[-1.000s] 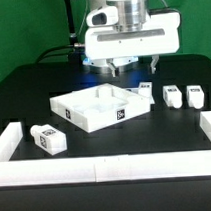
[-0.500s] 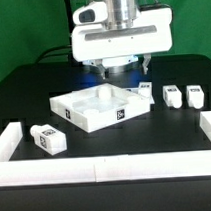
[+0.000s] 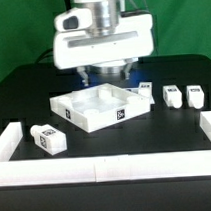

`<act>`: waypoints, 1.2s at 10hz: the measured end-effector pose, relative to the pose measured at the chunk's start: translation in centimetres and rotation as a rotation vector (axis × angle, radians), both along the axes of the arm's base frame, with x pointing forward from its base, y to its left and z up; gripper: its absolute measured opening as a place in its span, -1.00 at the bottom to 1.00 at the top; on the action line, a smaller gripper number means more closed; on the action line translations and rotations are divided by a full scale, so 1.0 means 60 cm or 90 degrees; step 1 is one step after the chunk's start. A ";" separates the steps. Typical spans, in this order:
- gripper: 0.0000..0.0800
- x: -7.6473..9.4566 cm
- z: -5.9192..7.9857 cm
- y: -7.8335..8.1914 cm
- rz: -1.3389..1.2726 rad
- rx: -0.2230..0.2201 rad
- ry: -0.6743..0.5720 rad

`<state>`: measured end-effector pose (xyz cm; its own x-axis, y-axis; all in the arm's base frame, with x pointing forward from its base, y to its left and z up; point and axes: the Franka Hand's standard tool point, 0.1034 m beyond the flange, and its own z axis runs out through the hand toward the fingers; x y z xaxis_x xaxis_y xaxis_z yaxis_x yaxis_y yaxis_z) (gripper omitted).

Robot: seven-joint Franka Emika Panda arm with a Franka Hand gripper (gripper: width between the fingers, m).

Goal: Assemble one leg

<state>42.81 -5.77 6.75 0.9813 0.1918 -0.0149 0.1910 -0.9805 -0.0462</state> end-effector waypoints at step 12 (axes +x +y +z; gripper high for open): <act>0.62 0.037 -0.058 -0.117 0.127 -0.006 0.022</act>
Offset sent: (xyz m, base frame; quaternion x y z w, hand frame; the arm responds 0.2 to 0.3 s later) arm -0.0290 0.0296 0.0244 -0.0042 -0.0518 0.1110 0.9925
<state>45.06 -12.80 3.28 0.9230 0.3816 -0.0498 0.3795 -0.9240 -0.0472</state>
